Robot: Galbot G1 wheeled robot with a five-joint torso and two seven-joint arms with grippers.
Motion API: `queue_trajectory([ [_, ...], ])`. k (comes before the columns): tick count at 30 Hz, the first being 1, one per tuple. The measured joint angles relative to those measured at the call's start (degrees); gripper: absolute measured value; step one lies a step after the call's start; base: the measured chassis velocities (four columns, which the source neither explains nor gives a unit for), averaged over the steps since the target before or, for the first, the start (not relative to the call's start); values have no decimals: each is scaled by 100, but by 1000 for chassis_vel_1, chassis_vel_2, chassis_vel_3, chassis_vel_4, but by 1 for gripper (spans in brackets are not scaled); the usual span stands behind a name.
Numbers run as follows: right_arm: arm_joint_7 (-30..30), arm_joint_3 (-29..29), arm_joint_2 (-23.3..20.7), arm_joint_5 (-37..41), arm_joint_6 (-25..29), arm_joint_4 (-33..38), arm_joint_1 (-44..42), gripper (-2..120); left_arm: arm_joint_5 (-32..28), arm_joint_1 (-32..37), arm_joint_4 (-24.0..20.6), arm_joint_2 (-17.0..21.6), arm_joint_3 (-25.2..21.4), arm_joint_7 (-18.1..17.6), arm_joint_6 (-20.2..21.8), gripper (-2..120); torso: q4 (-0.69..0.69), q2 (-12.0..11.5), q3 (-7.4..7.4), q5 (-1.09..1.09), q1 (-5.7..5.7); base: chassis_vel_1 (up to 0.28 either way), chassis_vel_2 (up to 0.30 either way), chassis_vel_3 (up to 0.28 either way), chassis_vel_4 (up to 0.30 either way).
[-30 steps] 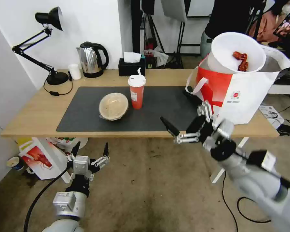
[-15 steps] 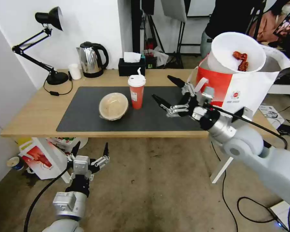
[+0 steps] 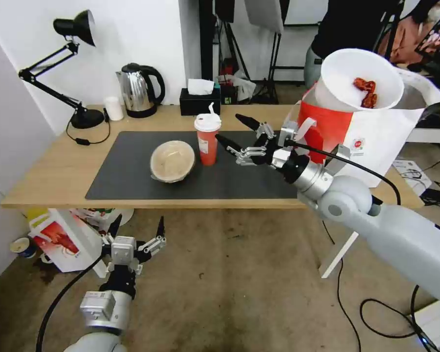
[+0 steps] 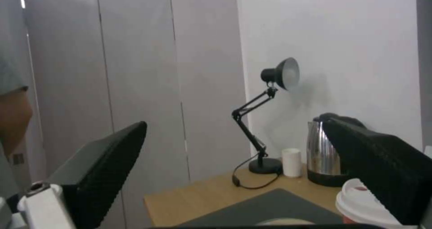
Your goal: Pick up the trash from the table and place it into the takeout bag.
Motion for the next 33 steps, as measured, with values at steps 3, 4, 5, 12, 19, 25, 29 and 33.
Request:
queue_trajectory([
  [3, 42, -129, 24, 0, -66, -68, 129, 100, 0, 0, 0, 0, 0, 0, 0, 100, 0, 0, 0, 0, 0, 0, 0, 0, 0],
  [4, 56, -189, 33, 1, -95, -109, 192, 100, 0, 0, 0, 0, 0, 0, 0, 100, 0, 0, 0, 0, 0, 0, 0, 0, 0],
  [5, 71, -248, 39, 2, -119, -145, 238, 100, 0, 0, 0, 0, 0, 0, 0, 100, 1, 0, 0, 0, 0, 0, 0, 0, 0],
  [12, 158, -538, 66, -64, -167, -361, 412, 100, 0, 0, 0, 0, 0, 0, 0, 100, 0, 0, 0, 0, 0, 0, 0, 0, 0],
  [19, 153, -759, 105, -137, -169, -584, 564, 100, 0, 0, 0, 0, 0, 0, 0, 100, 0, 1, 0, 0, 0, 0, 0, 0, 0],
  [25, 154, -836, 115, -138, -205, -678, 652, 100, 0, 0, 0, 0, 0, 0, 0, 100, 0, 1, 0, 0, -1, 0, 0, 0, 0],
  [29, 224, -864, 116, -162, -226, -769, 677, 100, 0, 0, 0, 0, 0, 0, 0, 100, 0, 1, 0, 0, -1, 0, 0, 0, 0],
  [33, 248, -788, 93, -202, -228, -868, 683, 100, 0, 0, 0, 0, 0, 0, 0, 100, 0, 1, 0, 0, -1, 0, 0, 0, 0],
])
